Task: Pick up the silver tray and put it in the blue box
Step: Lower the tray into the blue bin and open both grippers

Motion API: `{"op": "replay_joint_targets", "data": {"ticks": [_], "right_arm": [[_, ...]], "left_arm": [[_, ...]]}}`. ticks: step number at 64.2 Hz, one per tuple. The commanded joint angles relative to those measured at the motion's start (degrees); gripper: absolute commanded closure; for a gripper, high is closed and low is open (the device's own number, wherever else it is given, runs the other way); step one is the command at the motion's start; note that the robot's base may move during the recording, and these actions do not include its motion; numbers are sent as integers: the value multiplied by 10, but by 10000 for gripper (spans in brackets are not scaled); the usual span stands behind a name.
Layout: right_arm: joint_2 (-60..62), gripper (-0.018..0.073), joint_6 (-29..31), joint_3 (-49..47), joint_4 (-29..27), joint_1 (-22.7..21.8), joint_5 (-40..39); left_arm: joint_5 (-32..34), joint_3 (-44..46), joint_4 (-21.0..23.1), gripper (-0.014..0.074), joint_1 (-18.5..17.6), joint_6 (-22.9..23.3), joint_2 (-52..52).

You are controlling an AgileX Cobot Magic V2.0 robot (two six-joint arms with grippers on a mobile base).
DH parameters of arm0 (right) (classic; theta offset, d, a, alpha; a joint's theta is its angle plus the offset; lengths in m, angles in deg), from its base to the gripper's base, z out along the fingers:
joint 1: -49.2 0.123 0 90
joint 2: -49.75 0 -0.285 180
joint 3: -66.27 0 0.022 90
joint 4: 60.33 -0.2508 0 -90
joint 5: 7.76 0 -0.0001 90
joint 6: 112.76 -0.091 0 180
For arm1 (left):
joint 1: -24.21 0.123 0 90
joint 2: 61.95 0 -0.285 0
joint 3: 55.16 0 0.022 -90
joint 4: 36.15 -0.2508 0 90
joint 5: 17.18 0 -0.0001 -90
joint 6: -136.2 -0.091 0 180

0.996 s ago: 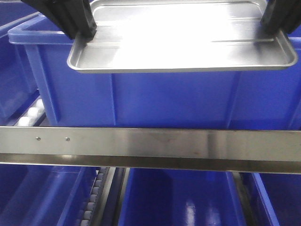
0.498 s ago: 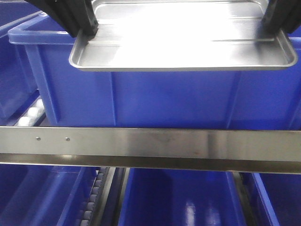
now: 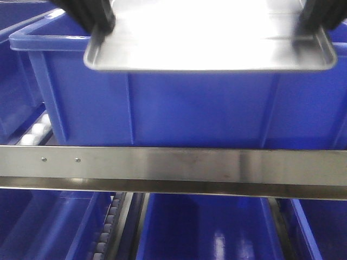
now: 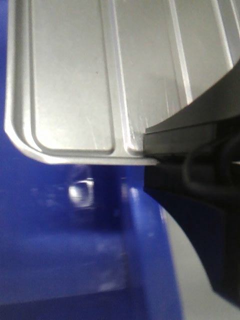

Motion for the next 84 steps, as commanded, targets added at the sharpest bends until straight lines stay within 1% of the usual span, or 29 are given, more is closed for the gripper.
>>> {"op": "replay_joint_targets", "data": {"ticks": [1,6,9,13,15,25,35,51,57,62,65,66,68,73,78,81,84], "right_arm": [[22,503,18,-57,25,-4,-49],[20,503,29,-95,30,-4,-67],[17,503,30,-114,35,-4,-80],[9,503,30,-142,51,-5,-94],[0,503,30,-153,61,-5,-98],[-58,503,30,-205,109,-5,-100],[-144,503,30,-224,159,-7,-109],[-243,499,30,-224,161,-45,-134],[-262,487,30,-224,161,-59,-134],[-268,419,30,-224,160,-66,-133],[-268,326,30,-224,160,-69,-133],[-268,312,30,-224,160,-71,-134],[-268,239,30,-224,160,-73,-134],[-268,87,30,-225,160,-74,-132],[-266,-34,30,-225,160,-74,-130],[-263,-74,30,-225,160,-74,-128],[-257,-60,30,-225,160,-74,-127]], "left_arm": [[32,54,-30,701,3,-6,23],[45,89,-60,701,3,-6,23],[58,104,-86,701,3,-6,22],[82,122,-113,701,6,-6,16],[90,129,-120,701,10,-6,12],[128,148,-121,701,45,-6,-35],[154,148,-120,701,74,-6,-98],[190,148,-120,699,91,-6,-177],[200,148,-120,673,93,-6,-195],[208,148,-120,593,93,-6,-207],[215,148,-119,513,93,-6,-209],[217,148,-119,487,93,-6,-211],[224,148,-116,421,93,-6,-212],[237,148,-116,303,93,-6,-212],[235,156,-116,227,93,-6,-212],[226,163,-116,204,93,-6,-212],[210,175,-116,195,93,-6,-212]]}}
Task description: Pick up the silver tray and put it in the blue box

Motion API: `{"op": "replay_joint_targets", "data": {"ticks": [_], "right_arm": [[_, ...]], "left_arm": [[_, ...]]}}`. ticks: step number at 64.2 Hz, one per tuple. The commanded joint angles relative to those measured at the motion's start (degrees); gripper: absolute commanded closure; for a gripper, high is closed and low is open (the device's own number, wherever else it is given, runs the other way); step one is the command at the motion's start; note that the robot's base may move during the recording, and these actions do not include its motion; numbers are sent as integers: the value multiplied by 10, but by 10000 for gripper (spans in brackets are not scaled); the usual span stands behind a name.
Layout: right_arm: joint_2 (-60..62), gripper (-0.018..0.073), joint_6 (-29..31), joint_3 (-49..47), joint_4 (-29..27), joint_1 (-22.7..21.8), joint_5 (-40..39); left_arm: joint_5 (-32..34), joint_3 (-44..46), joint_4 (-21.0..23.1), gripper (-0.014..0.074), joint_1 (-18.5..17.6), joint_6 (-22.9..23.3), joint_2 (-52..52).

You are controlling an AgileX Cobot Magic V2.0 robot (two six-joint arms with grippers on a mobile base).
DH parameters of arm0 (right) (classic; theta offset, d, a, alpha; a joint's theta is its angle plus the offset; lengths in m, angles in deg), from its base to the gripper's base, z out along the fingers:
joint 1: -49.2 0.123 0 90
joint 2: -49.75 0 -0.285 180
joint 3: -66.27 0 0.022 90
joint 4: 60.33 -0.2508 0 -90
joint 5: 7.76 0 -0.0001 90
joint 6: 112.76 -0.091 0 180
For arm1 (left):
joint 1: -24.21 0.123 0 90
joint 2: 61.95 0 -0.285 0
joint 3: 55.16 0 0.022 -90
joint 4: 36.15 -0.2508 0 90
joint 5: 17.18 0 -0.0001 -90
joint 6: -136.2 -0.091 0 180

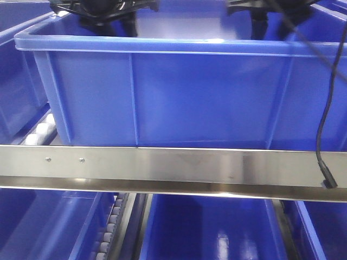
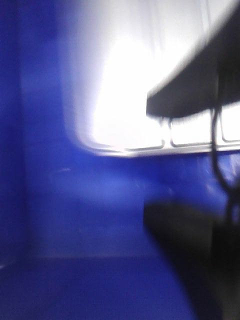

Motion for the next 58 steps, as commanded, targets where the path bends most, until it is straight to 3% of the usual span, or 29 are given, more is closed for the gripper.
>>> {"op": "replay_joint_targets", "data": {"ticks": [1,8,14,22,30,44,58], "right_arm": [[45,-52,7,-23,22,-2,-22],[69,-14,7,-23,21,-1,-22],[104,71,7,-23,21,-1,-12],[153,279,7,-23,21,-1,15],[215,524,12,2,22,2,23],[343,506,35,143,21,10,-26],[492,506,35,347,21,14,-121]], "left_arm": [[6,36,3,197,2,6,28],[-38,70,4,197,0,6,40],[-85,93,5,199,-1,-5,65],[-135,95,10,214,-4,-57,115],[-190,82,11,339,-9,-125,185],[-165,-53,12,708,-9,-129,370],[-74,-290,12,692,-9,-129,586]]}}
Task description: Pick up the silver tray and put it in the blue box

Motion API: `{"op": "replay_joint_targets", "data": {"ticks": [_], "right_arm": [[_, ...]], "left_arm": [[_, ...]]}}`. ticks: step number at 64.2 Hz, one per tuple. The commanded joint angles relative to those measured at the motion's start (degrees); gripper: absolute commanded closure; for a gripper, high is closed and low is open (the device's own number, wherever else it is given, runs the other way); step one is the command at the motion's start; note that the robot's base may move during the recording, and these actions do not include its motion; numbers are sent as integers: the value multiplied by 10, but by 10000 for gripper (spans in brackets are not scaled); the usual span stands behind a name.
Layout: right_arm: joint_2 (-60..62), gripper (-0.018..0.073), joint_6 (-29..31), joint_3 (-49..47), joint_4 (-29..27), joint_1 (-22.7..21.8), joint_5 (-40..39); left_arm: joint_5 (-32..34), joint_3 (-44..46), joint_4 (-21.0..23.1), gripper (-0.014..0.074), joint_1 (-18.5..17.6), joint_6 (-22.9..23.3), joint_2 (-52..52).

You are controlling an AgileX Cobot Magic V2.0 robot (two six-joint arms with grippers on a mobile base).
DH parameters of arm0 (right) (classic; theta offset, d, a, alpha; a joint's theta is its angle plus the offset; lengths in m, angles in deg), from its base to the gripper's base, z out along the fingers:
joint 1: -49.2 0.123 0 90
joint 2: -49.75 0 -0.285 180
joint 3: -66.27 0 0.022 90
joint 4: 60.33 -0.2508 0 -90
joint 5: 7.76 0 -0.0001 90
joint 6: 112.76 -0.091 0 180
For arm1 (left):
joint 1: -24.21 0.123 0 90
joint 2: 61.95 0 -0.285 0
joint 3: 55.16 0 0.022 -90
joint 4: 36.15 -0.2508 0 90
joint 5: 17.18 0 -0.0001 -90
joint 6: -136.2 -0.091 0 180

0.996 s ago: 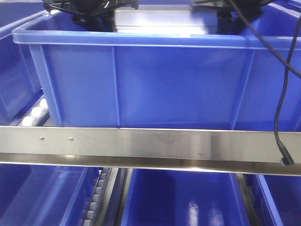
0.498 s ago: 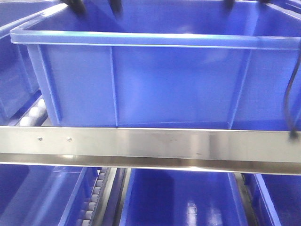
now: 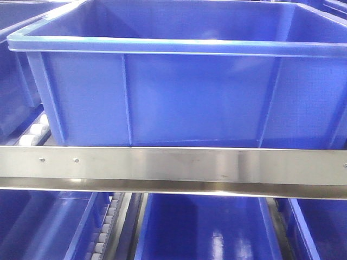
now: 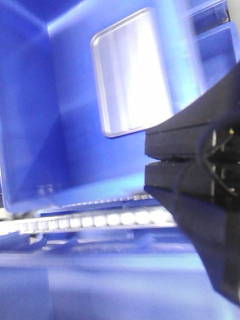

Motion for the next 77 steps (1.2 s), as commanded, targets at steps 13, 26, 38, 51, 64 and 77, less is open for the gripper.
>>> {"op": "replay_joint_targets", "data": {"ticks": [13,26,38,51,64,77], "right_arm": [[199,506,7,213,25,1,-180],[294,506,7,302,29,1,-247],[299,506,7,303,29,1,-246],[299,506,7,303,29,1,-246],[299,506,7,303,29,1,-246],[299,506,7,303,29,1,-246]], "left_arm": [[134,-255,-18,692,-4,-1,252],[152,-359,-23,692,-4,-1,364],[150,-379,-10,692,-4,-1,383],[150,-386,-10,693,-4,-1,383],[150,-386,-10,693,-4,-1,382],[150,-389,67,693,28,-8,384]]}}
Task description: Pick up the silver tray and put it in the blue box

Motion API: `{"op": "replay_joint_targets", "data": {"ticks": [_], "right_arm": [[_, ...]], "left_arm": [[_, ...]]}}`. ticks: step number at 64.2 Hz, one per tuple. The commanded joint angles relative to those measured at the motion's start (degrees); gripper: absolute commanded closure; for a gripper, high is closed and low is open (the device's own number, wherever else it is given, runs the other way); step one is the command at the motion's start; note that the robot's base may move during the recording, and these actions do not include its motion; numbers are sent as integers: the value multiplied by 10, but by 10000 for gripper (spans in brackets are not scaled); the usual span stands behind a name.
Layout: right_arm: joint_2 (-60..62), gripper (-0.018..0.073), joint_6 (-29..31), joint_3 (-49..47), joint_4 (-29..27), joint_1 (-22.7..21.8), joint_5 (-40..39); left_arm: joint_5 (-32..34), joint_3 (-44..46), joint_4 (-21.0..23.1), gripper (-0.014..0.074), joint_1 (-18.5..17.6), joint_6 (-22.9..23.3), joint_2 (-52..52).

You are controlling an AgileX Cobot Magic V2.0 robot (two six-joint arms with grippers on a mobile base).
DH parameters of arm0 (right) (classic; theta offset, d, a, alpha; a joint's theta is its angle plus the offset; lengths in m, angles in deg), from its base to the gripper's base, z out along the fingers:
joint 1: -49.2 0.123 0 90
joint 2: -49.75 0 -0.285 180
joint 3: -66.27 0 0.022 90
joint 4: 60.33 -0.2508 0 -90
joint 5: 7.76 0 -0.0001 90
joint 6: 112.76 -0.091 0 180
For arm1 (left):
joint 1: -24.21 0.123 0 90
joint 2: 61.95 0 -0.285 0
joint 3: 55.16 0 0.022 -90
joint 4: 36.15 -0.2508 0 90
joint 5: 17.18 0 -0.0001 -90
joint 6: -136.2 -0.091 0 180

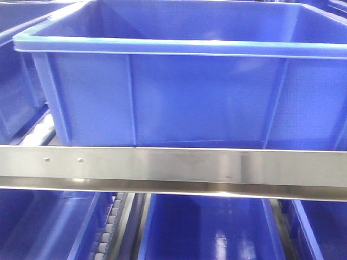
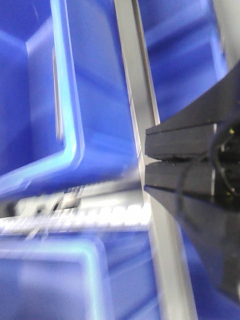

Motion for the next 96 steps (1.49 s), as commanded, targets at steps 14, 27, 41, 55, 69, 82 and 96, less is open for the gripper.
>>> {"op": "replay_joint_targets", "data": {"ticks": [14,27,41,55,69,82,96], "right_arm": [[0,506,6,-15,13,1,-46],[0,506,6,-15,13,1,-46],[0,506,6,-15,13,1,-47],[0,506,6,-15,13,1,-47],[0,506,6,-15,13,1,-47],[0,506,6,-15,13,1,-47],[0,506,9,0,4,-9,-55]], "left_arm": [[186,-91,77,693,133,-64,54],[342,-243,120,692,227,-65,138],[367,-314,128,693,261,-65,189],[366,-314,128,693,261,-65,190],[366,-314,128,693,261,-65,190],[366,-314,128,693,261,-65,190],[366,-314,128,693,261,-65,190]]}}
